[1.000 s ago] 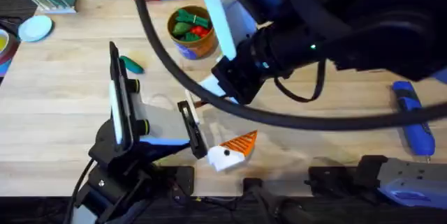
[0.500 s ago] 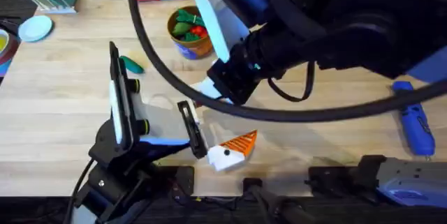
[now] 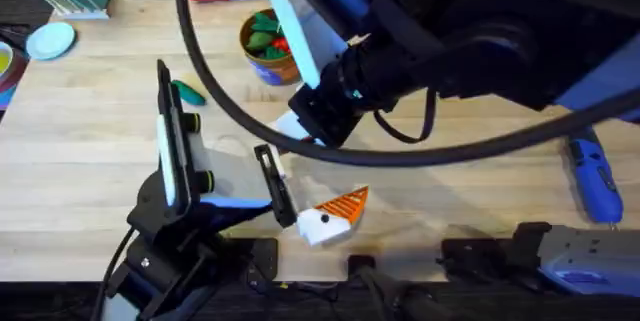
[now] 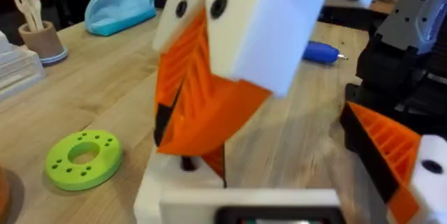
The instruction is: Pick up the gripper from the table and insert it into the empty holder that is missing its gripper. Then pick up a screw, insert it into the mounting hole, and use the screwdriver to tighten it. Finally, clean up the table by picking up the vegetable and placing it into the bucket.
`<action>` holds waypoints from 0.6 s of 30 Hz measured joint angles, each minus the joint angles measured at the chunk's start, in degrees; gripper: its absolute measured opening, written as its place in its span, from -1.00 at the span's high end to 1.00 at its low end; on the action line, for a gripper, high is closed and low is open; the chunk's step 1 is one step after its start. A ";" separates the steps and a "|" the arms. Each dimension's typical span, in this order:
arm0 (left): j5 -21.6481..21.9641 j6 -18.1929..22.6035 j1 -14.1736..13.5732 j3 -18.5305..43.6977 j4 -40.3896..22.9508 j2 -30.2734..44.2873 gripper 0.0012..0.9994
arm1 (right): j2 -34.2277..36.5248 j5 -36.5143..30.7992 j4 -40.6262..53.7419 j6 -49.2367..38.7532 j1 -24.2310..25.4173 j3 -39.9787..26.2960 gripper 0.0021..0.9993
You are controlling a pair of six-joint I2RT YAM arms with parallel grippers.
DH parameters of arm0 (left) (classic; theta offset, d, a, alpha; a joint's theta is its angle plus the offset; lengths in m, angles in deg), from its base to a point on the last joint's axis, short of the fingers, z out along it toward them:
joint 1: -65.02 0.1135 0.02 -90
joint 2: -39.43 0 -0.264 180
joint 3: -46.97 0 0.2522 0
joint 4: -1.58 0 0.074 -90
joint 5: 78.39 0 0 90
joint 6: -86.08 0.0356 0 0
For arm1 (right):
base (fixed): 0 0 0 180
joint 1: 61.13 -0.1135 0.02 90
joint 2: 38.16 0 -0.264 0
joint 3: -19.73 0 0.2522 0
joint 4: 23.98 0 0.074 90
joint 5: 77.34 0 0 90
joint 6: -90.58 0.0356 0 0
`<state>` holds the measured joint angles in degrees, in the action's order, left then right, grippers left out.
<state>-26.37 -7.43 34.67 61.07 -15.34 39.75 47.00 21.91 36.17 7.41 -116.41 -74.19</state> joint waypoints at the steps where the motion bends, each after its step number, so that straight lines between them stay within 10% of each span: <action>1: 0.02 0.00 0.00 0.00 0.00 0.00 -0.99 | 0.12 0.02 -0.15 0.00 0.00 -0.09 0.99; 14: 0.02 0.07 0.00 0.00 0.02 0.00 -0.98 | 0.12 0.02 -0.05 0.03 0.00 -0.26 0.97; 18: 0.00 0.09 0.00 0.00 0.04 0.00 -0.99 | 0.12 0.05 0.08 -0.02 0.00 -0.26 0.13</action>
<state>-26.36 -7.34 34.67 61.07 -15.29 39.75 47.11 21.96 36.25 7.39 -116.41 -74.46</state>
